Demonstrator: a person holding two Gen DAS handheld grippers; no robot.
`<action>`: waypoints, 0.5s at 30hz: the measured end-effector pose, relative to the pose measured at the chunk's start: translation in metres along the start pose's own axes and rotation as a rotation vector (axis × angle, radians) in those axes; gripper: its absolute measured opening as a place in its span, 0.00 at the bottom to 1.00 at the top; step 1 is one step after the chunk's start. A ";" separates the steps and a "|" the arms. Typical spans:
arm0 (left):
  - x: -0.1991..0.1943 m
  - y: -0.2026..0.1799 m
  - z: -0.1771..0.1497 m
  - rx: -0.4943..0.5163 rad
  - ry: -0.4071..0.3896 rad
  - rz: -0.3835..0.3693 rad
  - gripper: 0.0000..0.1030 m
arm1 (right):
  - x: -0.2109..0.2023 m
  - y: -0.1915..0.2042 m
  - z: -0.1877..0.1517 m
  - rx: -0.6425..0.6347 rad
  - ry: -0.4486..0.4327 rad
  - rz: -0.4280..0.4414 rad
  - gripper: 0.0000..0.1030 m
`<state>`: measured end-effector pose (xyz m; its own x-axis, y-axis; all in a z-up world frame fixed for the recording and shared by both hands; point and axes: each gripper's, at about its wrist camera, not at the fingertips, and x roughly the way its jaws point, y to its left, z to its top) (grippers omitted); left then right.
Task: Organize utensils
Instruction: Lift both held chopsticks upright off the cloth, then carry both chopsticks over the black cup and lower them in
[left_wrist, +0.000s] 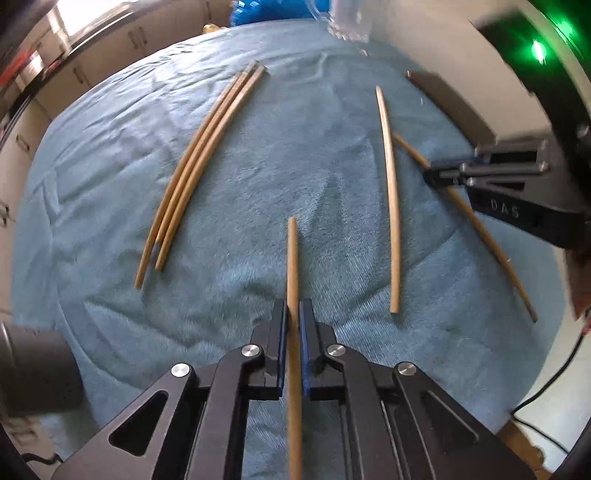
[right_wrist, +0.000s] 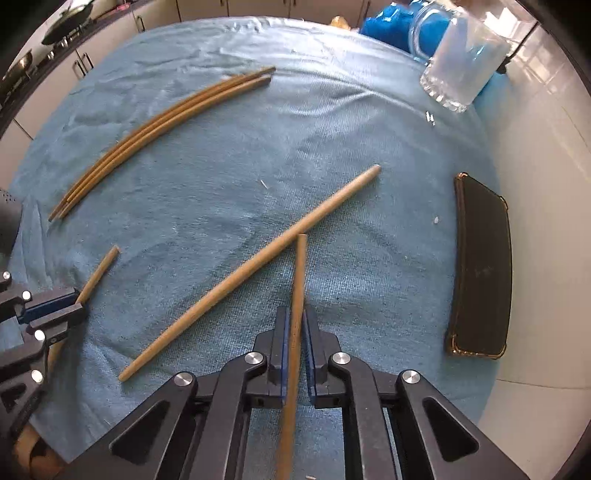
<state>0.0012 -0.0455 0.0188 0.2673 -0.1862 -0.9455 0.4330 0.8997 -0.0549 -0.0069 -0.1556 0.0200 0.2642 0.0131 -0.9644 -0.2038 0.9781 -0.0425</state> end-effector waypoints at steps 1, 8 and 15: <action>-0.006 0.003 -0.006 -0.015 -0.032 -0.005 0.06 | -0.003 -0.002 -0.008 0.017 -0.011 0.015 0.07; -0.061 0.022 -0.046 -0.093 -0.214 -0.042 0.06 | -0.043 -0.008 -0.065 0.125 -0.168 0.137 0.07; -0.116 0.028 -0.083 -0.129 -0.381 -0.054 0.06 | -0.098 0.009 -0.080 0.131 -0.350 0.194 0.07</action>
<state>-0.0888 0.0343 0.1002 0.5578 -0.3453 -0.7547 0.3497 0.9225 -0.1636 -0.1104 -0.1652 0.0936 0.5414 0.2477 -0.8035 -0.1661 0.9683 0.1866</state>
